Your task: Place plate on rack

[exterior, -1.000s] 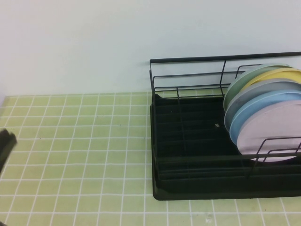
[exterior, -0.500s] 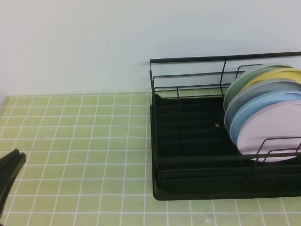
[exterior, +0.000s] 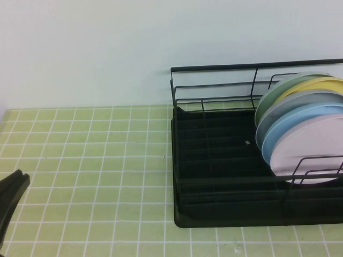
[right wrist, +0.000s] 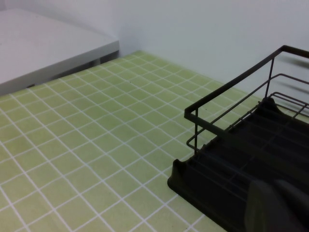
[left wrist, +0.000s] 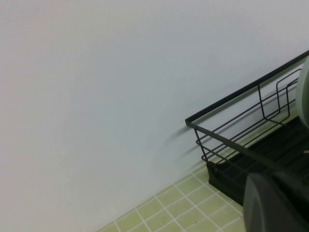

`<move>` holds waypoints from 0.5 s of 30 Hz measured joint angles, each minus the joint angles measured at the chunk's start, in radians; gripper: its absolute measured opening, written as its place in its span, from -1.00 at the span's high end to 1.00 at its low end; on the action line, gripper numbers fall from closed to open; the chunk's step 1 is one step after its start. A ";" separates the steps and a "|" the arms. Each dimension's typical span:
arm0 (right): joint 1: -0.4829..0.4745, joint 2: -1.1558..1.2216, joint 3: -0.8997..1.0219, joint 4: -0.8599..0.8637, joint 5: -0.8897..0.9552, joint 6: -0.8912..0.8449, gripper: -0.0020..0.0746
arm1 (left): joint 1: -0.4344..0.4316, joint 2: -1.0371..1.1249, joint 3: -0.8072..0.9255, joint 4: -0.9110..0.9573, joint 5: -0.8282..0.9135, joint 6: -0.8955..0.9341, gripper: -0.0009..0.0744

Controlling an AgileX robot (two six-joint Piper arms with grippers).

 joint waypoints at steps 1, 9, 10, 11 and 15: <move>0.000 0.000 0.000 0.000 0.000 0.000 0.95 | 0.000 0.000 0.000 0.000 0.000 0.000 0.98; -0.004 -0.035 -0.002 -0.042 0.007 0.000 0.95 | 0.000 0.000 0.000 0.000 0.000 0.000 0.98; -0.004 -0.051 -0.004 -0.066 0.007 0.000 0.95 | 0.000 0.000 0.000 0.000 0.000 0.000 0.98; -0.004 -0.071 -0.004 -0.105 0.005 0.000 0.95 | 0.000 0.000 0.000 0.000 0.000 0.000 0.98; -0.004 -0.151 -0.004 -0.357 -0.084 0.045 0.95 | 0.000 0.000 0.000 0.000 0.000 0.000 0.98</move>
